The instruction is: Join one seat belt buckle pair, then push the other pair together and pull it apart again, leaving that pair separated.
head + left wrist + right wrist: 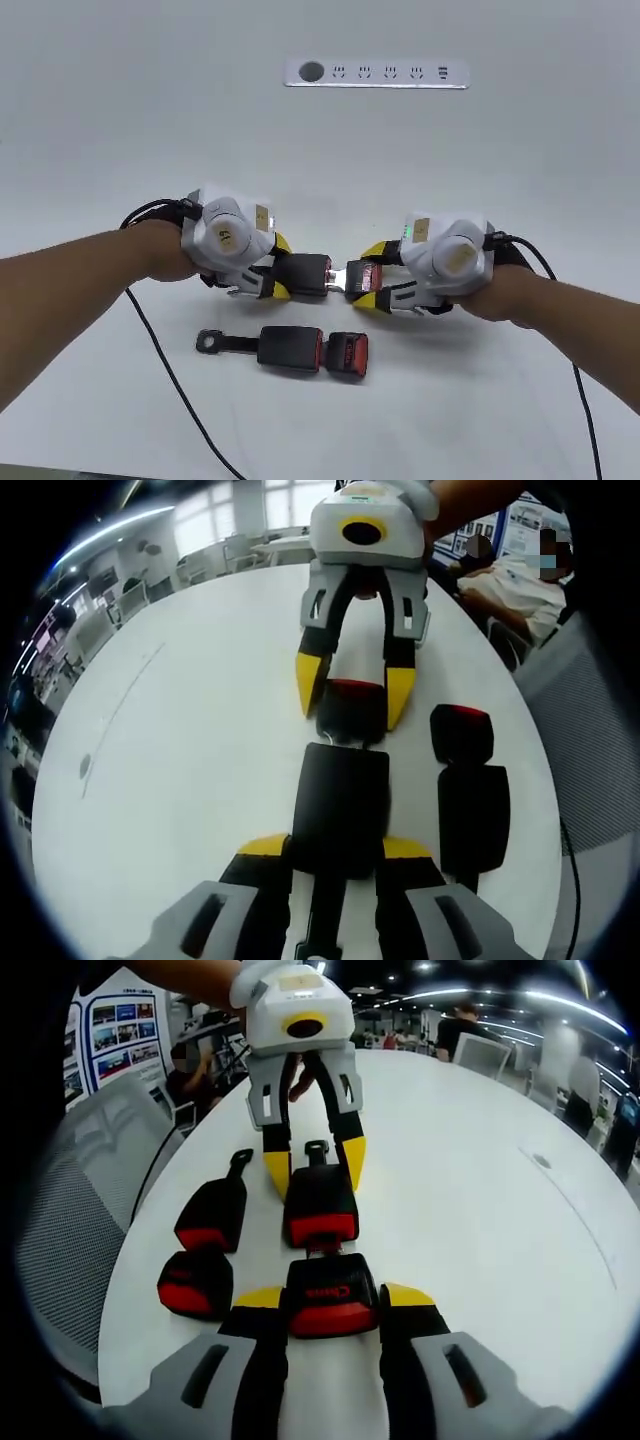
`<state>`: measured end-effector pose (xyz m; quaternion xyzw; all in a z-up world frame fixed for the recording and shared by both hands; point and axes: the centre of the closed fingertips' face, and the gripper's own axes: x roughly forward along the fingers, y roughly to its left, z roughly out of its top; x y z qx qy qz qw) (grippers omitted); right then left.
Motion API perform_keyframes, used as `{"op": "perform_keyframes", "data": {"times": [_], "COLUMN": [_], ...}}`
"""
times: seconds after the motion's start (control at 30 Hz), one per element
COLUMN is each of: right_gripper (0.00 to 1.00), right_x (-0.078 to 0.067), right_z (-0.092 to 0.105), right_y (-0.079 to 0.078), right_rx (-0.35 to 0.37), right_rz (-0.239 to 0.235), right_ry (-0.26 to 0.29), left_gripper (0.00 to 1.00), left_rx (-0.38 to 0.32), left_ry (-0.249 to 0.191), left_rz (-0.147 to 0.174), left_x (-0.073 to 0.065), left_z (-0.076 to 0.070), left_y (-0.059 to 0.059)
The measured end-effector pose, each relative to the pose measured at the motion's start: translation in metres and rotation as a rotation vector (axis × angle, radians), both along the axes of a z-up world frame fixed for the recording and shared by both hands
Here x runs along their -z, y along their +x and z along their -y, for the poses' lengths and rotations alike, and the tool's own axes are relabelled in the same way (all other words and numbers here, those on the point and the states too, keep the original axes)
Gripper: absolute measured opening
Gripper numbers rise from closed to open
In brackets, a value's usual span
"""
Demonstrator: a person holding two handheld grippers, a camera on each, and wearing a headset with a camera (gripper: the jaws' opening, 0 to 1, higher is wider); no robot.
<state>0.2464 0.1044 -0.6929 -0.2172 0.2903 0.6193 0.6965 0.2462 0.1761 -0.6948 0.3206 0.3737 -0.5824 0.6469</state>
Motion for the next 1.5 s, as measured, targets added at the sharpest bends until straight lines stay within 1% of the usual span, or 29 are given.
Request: {"op": "perform_keyframes", "data": {"times": [0.07, 0.13, 0.23, 0.33, 0.5, 0.7, 1.5], "right_gripper": [0.34, 0.34, 0.34, 0.34, 0.34, 0.34, 0.34], "right_x": [-0.001, 0.0, -0.001, -0.001, 0.0, 0.0, 0.0], "right_z": [-0.004, -0.009, -0.008, -0.011, -0.013, -0.014, -0.015], "right_y": [-0.001, -0.001, -0.002, -0.002, -0.002, -0.002, 0.0], "right_rx": [0.003, 0.005, 0.007, 0.006, 0.002, 0.0, -0.001], "right_rz": [-0.003, 0.004, 0.002, 0.001, 0.001, 0.004, 0.003], "right_ry": [0.004, 0.003, 0.008, -0.001, -0.012, -0.018, -0.019], "left_gripper": [0.33, 0.33, 0.33, 0.33, 0.33, 0.33, 0.33], "left_rx": [0.006, 0.022, 0.025, 0.026, 0.039, 0.046, 0.06], "left_ry": [0.006, 0.021, 0.024, 0.021, 0.034, 0.036, 0.032], "left_rz": [0.0, 0.002, 0.002, 0.0, 0.001, 0.0, 0.001], "left_x": [0.0, 0.0, -0.001, -0.001, -0.001, -0.002, 0.0], "left_z": [0.0, 0.001, 0.002, 0.001, 0.001, 0.002, 0.001], "left_y": [0.0, 0.0, -0.001, -0.001, -0.001, -0.002, 0.0]}}
